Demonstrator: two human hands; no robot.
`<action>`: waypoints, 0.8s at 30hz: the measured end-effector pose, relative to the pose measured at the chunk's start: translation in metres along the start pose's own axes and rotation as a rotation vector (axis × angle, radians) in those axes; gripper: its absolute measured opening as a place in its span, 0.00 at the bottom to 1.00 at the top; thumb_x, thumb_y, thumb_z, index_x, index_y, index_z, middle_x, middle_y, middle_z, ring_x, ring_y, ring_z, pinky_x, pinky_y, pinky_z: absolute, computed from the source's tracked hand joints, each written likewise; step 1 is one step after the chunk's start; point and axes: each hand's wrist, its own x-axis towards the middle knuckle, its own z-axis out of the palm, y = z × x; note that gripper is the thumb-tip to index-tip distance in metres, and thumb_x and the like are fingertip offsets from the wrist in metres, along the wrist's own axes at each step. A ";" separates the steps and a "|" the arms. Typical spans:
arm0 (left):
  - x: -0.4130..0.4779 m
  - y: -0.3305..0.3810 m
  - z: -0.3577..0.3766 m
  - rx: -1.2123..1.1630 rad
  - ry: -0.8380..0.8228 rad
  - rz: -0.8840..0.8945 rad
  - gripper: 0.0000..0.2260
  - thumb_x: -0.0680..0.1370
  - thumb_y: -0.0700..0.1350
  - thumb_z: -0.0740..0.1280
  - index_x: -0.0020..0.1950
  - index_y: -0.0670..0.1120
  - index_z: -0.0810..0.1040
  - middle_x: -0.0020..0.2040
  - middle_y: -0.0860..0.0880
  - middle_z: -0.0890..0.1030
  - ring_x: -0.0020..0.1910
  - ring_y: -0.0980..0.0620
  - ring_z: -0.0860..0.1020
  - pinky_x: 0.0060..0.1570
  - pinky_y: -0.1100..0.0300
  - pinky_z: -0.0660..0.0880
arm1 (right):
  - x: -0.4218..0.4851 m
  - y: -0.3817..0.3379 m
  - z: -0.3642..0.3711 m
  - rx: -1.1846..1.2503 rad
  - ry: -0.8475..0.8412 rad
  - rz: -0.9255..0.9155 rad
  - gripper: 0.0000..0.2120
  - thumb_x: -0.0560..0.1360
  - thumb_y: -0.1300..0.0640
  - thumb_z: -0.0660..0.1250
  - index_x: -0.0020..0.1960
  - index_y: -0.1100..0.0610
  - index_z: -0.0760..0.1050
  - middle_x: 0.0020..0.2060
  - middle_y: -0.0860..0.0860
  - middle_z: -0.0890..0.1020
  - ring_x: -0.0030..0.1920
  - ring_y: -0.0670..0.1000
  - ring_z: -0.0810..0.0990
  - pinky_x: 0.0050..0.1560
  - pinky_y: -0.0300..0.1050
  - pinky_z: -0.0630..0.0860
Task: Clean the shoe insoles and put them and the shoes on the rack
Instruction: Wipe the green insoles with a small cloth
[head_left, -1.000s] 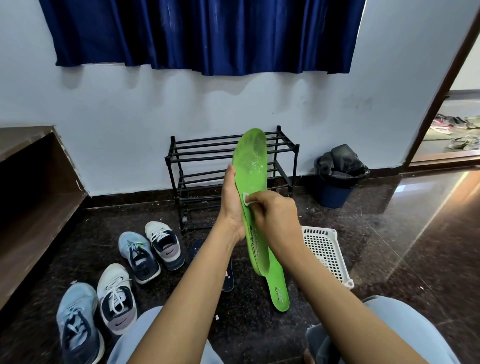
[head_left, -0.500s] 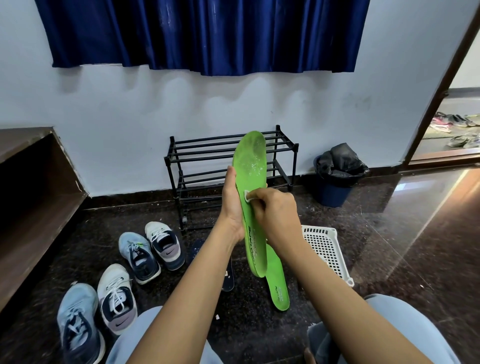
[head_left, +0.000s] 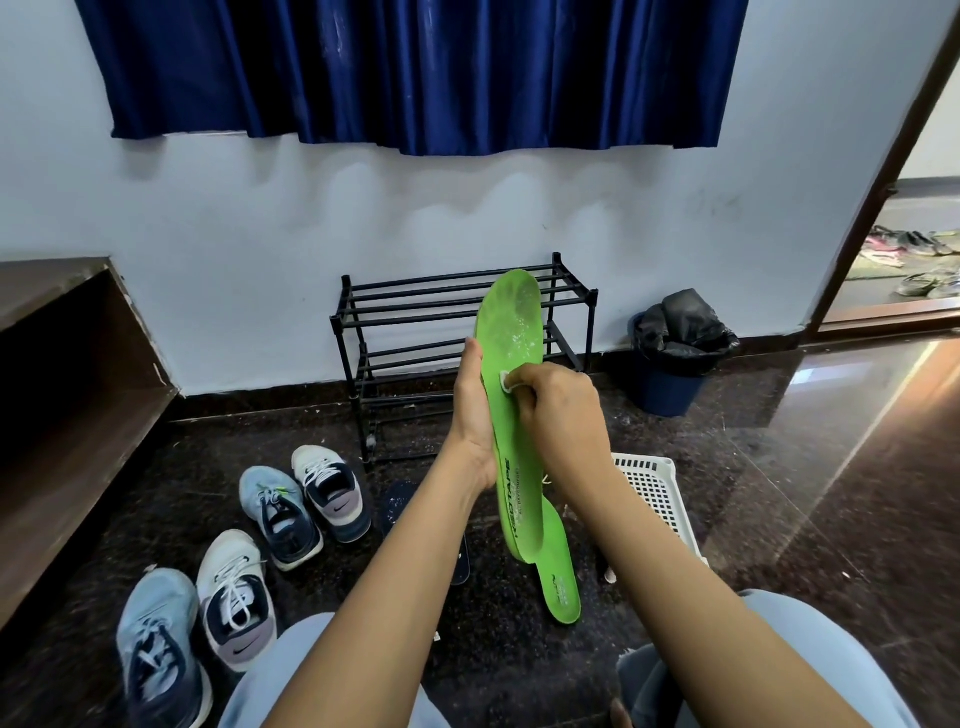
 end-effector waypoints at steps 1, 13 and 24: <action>-0.001 0.000 0.001 0.002 -0.009 -0.009 0.31 0.79 0.67 0.49 0.49 0.44 0.81 0.40 0.44 0.82 0.38 0.48 0.80 0.41 0.57 0.75 | 0.002 0.001 0.000 -0.006 0.007 0.007 0.07 0.71 0.65 0.67 0.44 0.57 0.82 0.39 0.56 0.83 0.39 0.59 0.81 0.41 0.52 0.77; 0.000 0.000 0.005 -0.010 -0.001 0.025 0.31 0.80 0.66 0.48 0.50 0.44 0.80 0.40 0.45 0.80 0.37 0.49 0.78 0.38 0.58 0.74 | -0.002 -0.003 -0.006 -0.104 -0.011 0.066 0.09 0.74 0.64 0.64 0.49 0.57 0.82 0.43 0.57 0.83 0.43 0.60 0.80 0.41 0.48 0.73; 0.002 0.002 0.001 0.003 0.007 0.006 0.31 0.79 0.67 0.49 0.45 0.43 0.78 0.38 0.45 0.77 0.34 0.49 0.75 0.36 0.58 0.71 | -0.012 -0.006 -0.007 -0.161 -0.106 0.074 0.11 0.75 0.63 0.62 0.52 0.57 0.81 0.46 0.56 0.81 0.46 0.59 0.79 0.43 0.47 0.72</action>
